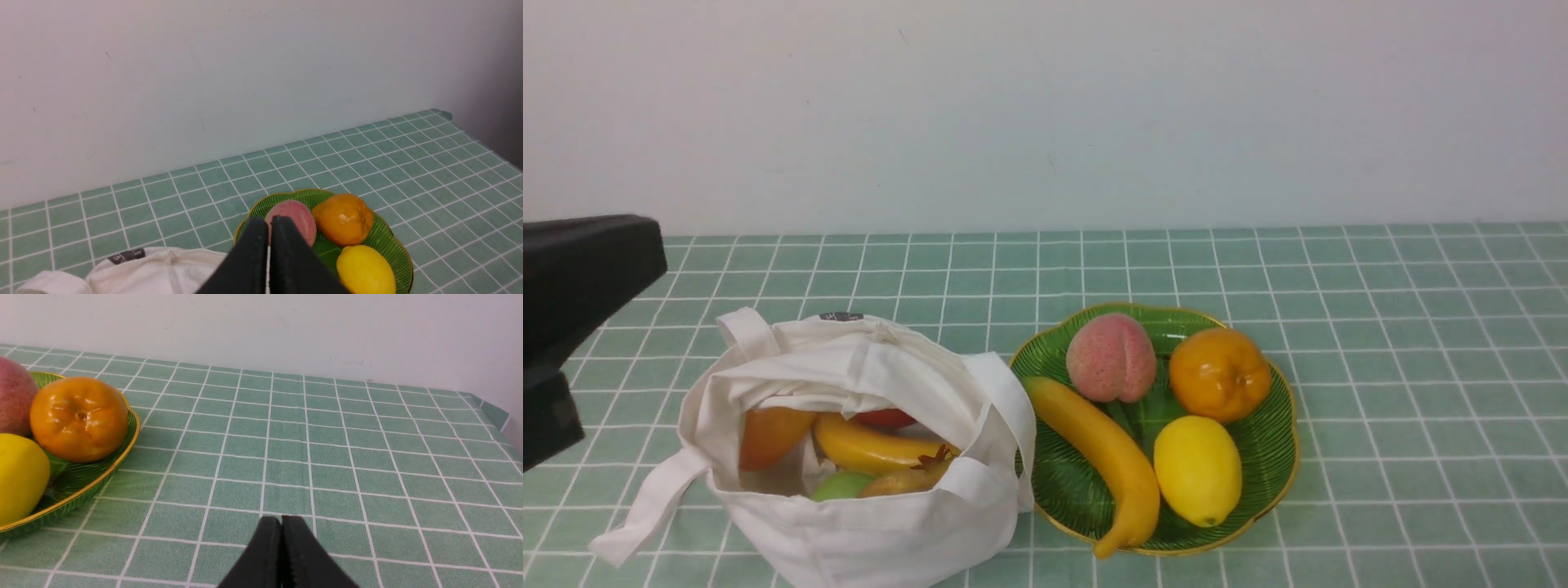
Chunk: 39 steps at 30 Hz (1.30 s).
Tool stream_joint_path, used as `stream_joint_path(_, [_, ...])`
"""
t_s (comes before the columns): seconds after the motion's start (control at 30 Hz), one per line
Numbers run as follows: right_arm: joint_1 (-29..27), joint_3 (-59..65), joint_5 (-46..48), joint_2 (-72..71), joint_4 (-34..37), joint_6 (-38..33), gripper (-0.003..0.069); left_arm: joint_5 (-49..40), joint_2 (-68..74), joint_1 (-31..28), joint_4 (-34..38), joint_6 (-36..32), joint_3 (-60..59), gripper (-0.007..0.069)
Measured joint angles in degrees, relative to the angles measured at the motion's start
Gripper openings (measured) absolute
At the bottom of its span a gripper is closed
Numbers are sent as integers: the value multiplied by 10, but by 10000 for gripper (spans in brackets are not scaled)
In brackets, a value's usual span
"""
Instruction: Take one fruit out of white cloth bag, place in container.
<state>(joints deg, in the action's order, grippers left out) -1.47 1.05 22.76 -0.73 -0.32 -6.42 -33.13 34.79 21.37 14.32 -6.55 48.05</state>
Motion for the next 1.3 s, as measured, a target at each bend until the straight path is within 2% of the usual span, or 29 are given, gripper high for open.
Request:
stream_joint_path(0.3, [0,0,0,0,0,0,-15,-13,-32,0,-38,-4,-1,-8])
stream_joint_path(0.53, [0,0,0,0,0,0,-15,-43,-90,-5,-162,61,-32,-8])
stream_joint_path(0.6, [0,0,0,0,0,0,-15,-42,-109,-14,-182,76,-58,-8])
stream_joint_path(0.7, [0,0,0,0,0,0,-15,-22,-159,-59,-199,96,-136,-8])
stream_joint_path(0.83, [0,0,0,0,0,0,-15,51,-252,-138,-201,98,-288,-8])
stream_joint_path(0.97, [0,0,0,0,0,0,-15,112,-329,-191,-203,95,-425,-8])
stream_joint_path(1.1, [0,0,0,0,0,0,-15,121,-352,-202,-203,95,-488,-8])
stream_joint_path(1.3, [0,0,0,0,0,0,-15,107,-354,-204,-203,95,-495,-8])
